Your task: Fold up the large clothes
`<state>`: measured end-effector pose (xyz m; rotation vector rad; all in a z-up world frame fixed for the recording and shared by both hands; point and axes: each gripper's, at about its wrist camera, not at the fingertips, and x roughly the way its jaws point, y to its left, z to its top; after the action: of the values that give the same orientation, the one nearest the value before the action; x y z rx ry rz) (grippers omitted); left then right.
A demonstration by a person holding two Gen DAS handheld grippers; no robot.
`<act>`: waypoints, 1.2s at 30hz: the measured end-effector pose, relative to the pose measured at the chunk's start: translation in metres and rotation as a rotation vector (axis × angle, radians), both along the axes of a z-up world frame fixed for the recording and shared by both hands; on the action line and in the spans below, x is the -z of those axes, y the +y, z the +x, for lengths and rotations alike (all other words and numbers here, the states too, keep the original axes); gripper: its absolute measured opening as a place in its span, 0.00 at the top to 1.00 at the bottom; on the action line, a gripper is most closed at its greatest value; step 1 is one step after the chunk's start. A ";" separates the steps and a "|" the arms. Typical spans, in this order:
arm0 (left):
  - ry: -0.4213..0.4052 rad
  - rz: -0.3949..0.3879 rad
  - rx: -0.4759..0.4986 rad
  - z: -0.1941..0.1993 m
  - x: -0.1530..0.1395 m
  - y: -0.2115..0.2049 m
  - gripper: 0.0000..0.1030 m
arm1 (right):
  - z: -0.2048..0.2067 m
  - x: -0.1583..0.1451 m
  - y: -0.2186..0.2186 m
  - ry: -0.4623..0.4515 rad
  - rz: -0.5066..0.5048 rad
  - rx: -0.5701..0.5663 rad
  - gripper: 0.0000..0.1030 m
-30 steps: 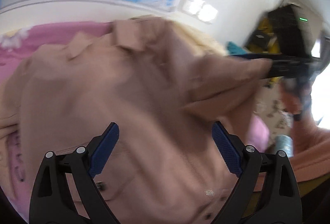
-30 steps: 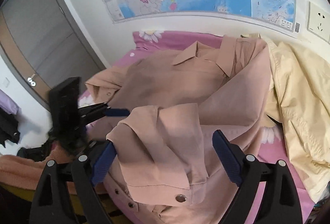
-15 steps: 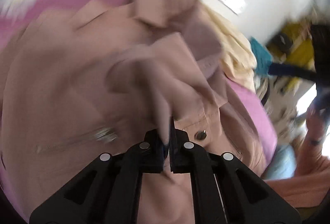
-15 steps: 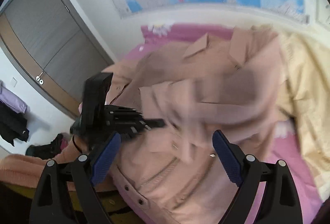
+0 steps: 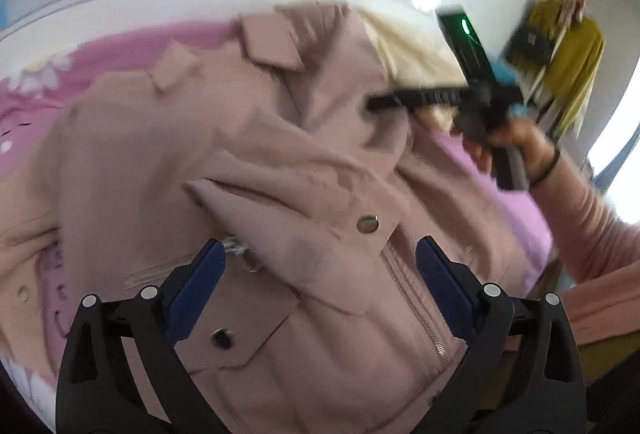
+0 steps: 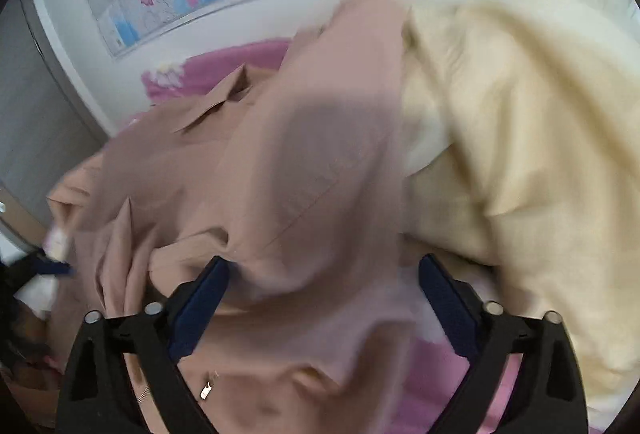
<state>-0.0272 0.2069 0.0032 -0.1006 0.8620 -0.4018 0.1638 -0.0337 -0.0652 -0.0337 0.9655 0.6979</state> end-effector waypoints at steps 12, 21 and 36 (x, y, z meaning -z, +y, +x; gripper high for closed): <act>0.030 0.004 -0.091 0.062 -0.006 0.024 0.39 | 0.008 -0.002 -0.124 0.089 0.317 0.259 0.96; 0.129 0.084 0.090 0.055 0.024 -0.027 0.25 | 0.004 0.015 -0.117 0.093 0.290 0.267 0.89; 0.166 0.021 -0.452 0.052 -0.006 0.141 0.66 | -0.010 0.007 -0.118 0.017 0.207 0.243 0.77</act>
<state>0.0247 0.3479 0.0090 -0.3063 0.9762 0.0398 0.1533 -0.1516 -0.0726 0.2680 0.8914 0.5712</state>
